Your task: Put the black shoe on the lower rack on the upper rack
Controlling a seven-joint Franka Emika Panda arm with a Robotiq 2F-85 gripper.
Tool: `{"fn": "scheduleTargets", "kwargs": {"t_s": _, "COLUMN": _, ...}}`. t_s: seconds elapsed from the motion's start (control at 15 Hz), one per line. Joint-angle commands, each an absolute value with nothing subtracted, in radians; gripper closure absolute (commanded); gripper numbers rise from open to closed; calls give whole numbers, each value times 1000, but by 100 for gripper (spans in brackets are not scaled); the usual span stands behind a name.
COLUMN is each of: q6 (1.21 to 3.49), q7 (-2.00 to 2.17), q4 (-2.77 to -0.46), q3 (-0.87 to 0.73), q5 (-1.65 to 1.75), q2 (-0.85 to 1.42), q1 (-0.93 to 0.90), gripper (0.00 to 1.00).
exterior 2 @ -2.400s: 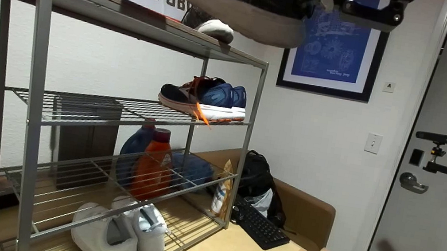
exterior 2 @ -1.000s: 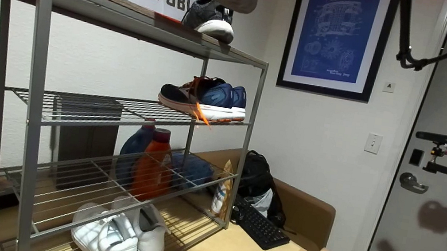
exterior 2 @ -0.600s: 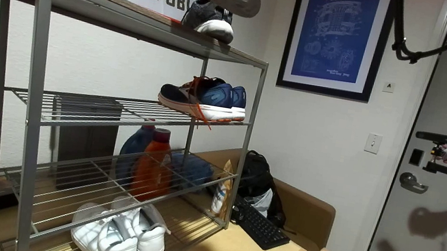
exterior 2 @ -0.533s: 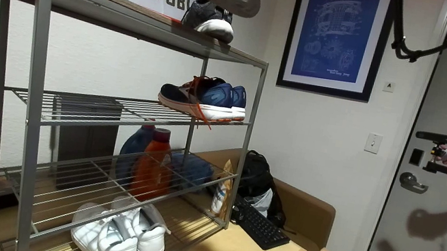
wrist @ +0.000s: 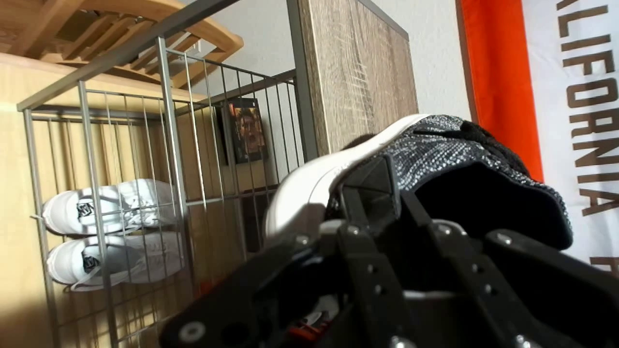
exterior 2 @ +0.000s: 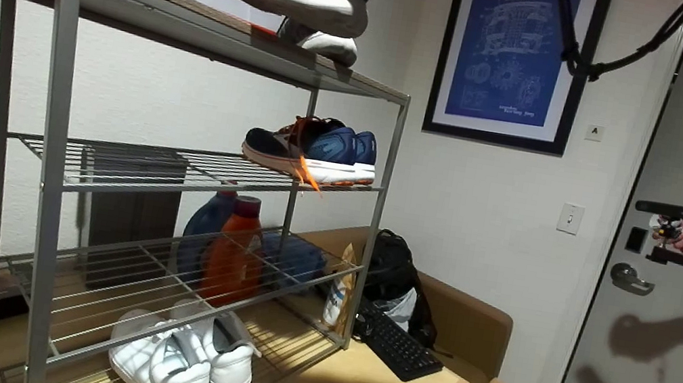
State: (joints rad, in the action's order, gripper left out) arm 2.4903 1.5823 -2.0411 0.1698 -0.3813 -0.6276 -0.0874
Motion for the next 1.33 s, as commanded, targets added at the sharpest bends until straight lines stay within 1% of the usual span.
{"fn": "scheduleTargets", "kwargs": {"t_s": 0.0, "q6": 2442, "q7": 1624, "q4": -1932, "q3": 170, "q5": -391, "q2": -584, "q1": -70, "gripper": 94}}
{"fn": "scheduleTargets", "kwargs": {"t_s": 0.53, "q6": 2341, "q7": 1672, "q4": -1801, "q3": 132, "q5": -396, "q2": -522, "q1": -57, "gripper": 94}}
{"fn": "scheduleTargets", "kwargs": {"t_s": 0.87, "q6": 2284, "q7": 1696, "q4": -1706, "q3": 127, "q5": -391, "q2": -446, "q1": -59, "gripper": 94}}
{"fn": "scheduleTargets", "kwargs": {"t_s": 1.07, "q6": 2266, "q7": 1722, "q4": -1653, "q3": 130, "q5": -386, "q2": -395, "q1": -57, "gripper": 94}}
{"fn": "scheduleTargets", "kwargs": {"t_s": 1.2, "q6": 2296, "q7": 1709, "q4": -1661, "q3": 129, "q5": -394, "q2": -390, "q1": -68, "gripper": 94}}
{"fn": "scheduleTargets", "kwargs": {"t_s": 1.27, "q6": 2289, "q7": 1692, "q4": -1703, "q3": 127, "q5": -381, "q2": -411, "q1": -66, "gripper": 77}}
